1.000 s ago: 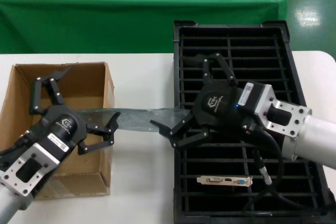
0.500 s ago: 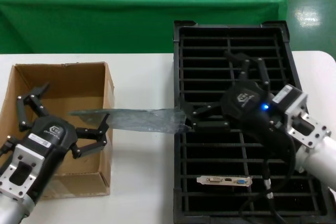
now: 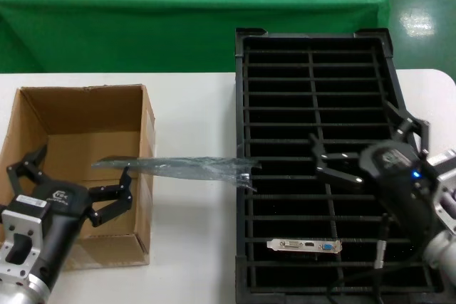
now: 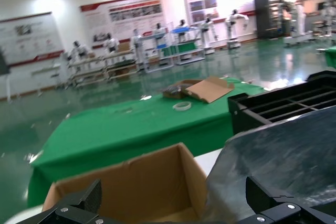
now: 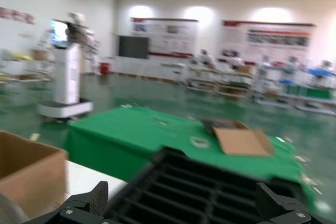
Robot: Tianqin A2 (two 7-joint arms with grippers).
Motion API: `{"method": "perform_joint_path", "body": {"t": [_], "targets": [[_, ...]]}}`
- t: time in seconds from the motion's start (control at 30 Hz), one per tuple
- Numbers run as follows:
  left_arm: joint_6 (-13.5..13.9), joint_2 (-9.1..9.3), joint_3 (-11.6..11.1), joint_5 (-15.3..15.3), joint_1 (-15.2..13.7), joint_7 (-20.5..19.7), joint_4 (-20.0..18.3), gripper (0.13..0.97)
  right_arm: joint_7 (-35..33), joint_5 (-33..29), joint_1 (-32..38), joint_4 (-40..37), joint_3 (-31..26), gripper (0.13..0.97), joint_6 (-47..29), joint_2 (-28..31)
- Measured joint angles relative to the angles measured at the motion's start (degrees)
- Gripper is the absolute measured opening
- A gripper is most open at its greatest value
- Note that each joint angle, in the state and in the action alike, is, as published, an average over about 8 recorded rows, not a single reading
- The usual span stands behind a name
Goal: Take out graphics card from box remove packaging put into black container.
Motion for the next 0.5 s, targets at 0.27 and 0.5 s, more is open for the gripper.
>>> {"method": "perform_joint_path", "body": {"t": [0.27,0.5], "targets": [[-3.2,2.25,-0.1,-3.8,0.7,-1.1,2.7,0.966,-3.2,3.9,-5.9,-1.6,3.2,0.966,8.1,-2.0],[-4.7,3.32,-0.2,-5.6,1.0,-1.6,4.0,0.966,-4.7,5.7,-8.6,-2.3,4.8,0.966,11.9,-2.9]]}}
